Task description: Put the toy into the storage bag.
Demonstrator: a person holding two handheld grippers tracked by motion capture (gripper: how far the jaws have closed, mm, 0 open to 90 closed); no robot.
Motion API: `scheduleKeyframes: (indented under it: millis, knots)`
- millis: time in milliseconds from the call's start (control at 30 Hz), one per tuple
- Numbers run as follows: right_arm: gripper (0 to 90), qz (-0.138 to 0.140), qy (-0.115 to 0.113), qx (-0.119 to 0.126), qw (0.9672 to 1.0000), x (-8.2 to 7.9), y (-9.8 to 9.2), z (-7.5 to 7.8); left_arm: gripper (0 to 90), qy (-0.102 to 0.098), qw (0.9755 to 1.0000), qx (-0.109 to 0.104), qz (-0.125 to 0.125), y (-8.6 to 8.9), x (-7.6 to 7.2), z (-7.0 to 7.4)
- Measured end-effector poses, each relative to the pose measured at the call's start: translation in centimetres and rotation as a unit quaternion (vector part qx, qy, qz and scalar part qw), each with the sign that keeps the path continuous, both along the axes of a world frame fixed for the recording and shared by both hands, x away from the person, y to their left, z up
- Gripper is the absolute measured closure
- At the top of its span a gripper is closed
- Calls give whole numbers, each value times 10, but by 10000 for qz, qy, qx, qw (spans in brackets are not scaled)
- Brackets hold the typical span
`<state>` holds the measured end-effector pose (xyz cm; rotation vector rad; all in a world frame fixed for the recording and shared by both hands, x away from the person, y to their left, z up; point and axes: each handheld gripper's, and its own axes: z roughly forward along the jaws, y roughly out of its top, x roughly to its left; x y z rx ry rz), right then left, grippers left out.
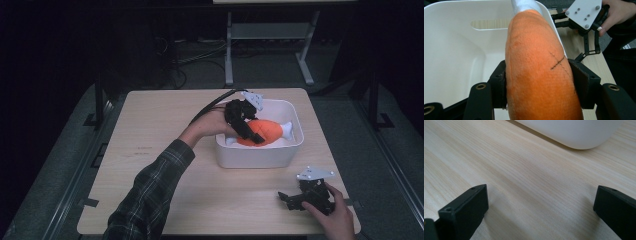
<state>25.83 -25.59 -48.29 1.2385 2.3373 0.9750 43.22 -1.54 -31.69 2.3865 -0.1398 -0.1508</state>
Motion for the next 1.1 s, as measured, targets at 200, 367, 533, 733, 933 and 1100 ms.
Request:
scheduleKeyframes:
  millis: [200, 367, 533, 733, 933, 1100]
  knots:
    - [0, -1, 1, 0, 10000, 0, 0, 0, 363, -10, 10000, -65, 28, 0, -1, 0]
    - [0, -3, -2, -4, 10000, 0, 0, 0, 358, -17, 9999, -136, 82, 4, -1, 4]
    - [0, -3, 0, -4, 10000, 0, 0, 0, 358, 44, 9995, -255, 162, 12, -1, 6]
    - [0, -2, 1, 1, 10000, 0, 0, 0, 340, 103, 9986, -407, 323, 27, -2, 10]
    - [0, 3, -5, 0, 10000, 0, 0, 0, 276, 103, 9965, -507, 651, 48, -6, 14]
    - [0, 12, -17, -2, 10000, 0, 0, 0, 225, -5, 9939, -584, 936, 67, -14, 17]
